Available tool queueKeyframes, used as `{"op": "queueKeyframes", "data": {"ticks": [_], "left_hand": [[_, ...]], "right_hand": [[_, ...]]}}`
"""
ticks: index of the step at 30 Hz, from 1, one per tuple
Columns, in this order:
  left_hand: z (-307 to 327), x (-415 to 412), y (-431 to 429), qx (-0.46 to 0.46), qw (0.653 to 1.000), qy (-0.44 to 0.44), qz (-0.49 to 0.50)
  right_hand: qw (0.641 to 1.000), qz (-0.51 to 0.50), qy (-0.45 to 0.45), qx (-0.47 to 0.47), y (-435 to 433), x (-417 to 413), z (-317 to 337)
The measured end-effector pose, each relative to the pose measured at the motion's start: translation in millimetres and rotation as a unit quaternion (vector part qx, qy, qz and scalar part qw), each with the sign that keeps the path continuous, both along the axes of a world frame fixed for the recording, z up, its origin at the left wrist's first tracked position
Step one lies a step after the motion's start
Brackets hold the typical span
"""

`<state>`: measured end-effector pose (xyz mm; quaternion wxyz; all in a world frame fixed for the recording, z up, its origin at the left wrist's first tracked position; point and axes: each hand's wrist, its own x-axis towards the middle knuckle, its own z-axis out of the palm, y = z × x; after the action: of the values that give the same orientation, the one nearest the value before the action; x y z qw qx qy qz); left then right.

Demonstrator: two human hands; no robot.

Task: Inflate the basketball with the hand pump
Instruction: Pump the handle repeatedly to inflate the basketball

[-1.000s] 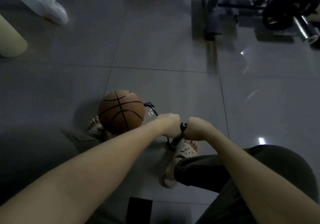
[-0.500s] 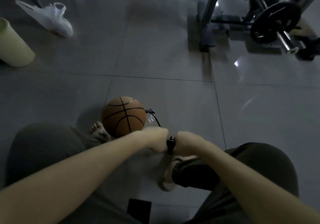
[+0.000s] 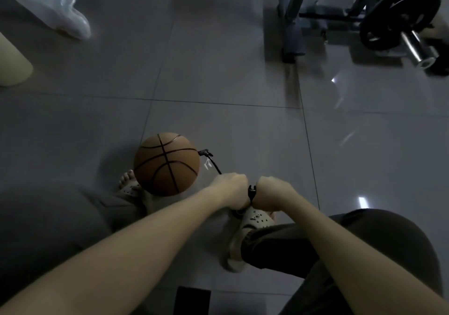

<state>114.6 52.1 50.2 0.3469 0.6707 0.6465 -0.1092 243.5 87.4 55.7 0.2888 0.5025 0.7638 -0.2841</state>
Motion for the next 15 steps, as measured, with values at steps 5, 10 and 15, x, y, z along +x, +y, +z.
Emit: {"op": "queueKeyframes", "data": {"ticks": [5, 10, 15], "left_hand": [[-40, 2, -19, -0.01, 1.0, 0.007, 0.016], [-26, 8, -30, -0.016, 1.0, 0.008, -0.01], [24, -8, -37, -0.071, 0.996, -0.007, -0.059]], "right_hand": [[1.0, -0.003, 0.007, 0.01, -18, 2, -36], [1.0, -0.007, -0.02, -0.018, -30, 3, -25], [0.996, 0.01, 0.0, -0.093, -38, -4, 27]]}}
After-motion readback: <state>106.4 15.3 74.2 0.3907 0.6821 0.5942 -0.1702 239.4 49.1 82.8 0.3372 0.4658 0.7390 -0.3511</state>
